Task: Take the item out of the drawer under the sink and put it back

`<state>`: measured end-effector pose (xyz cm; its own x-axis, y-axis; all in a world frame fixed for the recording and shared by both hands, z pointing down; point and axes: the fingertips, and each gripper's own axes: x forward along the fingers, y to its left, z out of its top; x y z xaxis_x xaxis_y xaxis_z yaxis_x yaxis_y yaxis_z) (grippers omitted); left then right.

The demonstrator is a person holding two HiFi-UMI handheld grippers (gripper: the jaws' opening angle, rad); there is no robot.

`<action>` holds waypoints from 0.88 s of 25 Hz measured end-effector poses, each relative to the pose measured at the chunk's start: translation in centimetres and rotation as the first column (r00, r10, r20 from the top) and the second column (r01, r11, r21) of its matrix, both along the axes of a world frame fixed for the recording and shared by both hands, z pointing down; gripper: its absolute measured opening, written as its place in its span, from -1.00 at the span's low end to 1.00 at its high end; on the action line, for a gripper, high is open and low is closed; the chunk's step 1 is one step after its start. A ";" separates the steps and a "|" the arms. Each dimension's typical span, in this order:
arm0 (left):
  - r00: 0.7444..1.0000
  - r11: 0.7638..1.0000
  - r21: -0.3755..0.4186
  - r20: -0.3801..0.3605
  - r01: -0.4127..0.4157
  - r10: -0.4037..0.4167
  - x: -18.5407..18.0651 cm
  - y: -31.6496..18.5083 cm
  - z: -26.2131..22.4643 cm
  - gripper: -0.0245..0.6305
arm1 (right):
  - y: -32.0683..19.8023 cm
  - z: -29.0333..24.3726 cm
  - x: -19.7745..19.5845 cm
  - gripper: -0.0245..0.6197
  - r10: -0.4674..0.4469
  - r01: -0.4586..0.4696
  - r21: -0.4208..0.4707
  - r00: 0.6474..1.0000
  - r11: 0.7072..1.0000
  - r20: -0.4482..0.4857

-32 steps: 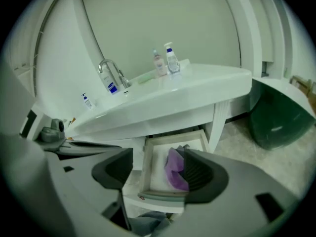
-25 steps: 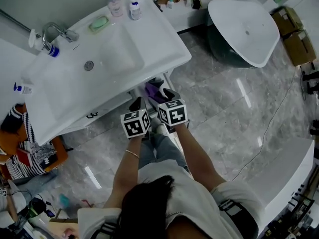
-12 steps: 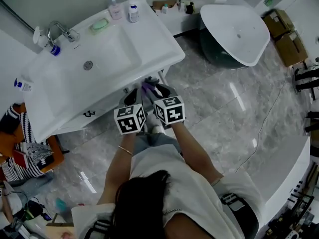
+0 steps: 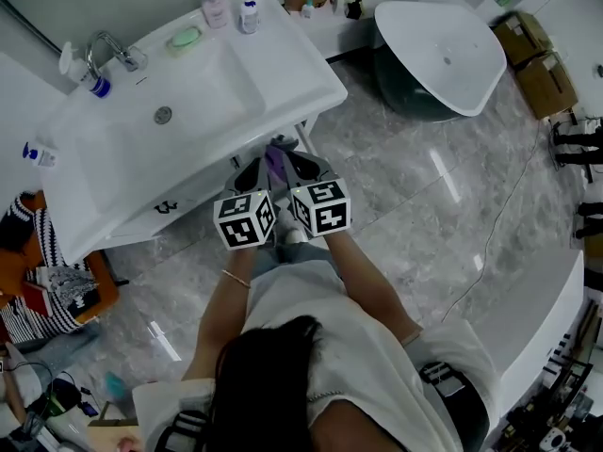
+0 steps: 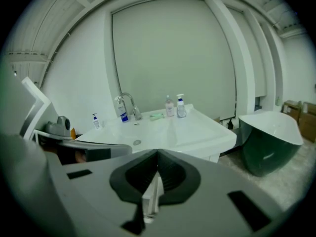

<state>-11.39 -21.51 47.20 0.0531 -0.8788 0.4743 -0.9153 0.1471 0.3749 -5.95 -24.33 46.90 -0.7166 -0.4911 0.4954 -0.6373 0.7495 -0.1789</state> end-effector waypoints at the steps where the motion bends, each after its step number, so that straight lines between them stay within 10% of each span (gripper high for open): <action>1: 1.000 1.000 -0.003 0.004 -0.002 0.002 0.0 0.0 0.1 -0.90 | 0.1 0.1 0.0 -0.88 0.001 -0.001 -0.002 1.000 1.000 -0.004; 22: 0.999 0.999 -0.005 -0.012 -0.036 0.036 -0.4 -0.5 0.8 -0.92 | 0.2 0.9 -1.2 -0.88 -0.013 0.013 0.010 0.999 1.000 -0.042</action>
<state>-11.81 -21.98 48.03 0.0902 -0.8739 0.4776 -0.9155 0.1160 0.3851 -7.18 -24.12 47.77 -0.7015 -0.4869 0.5204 -0.6342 0.7596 -0.1443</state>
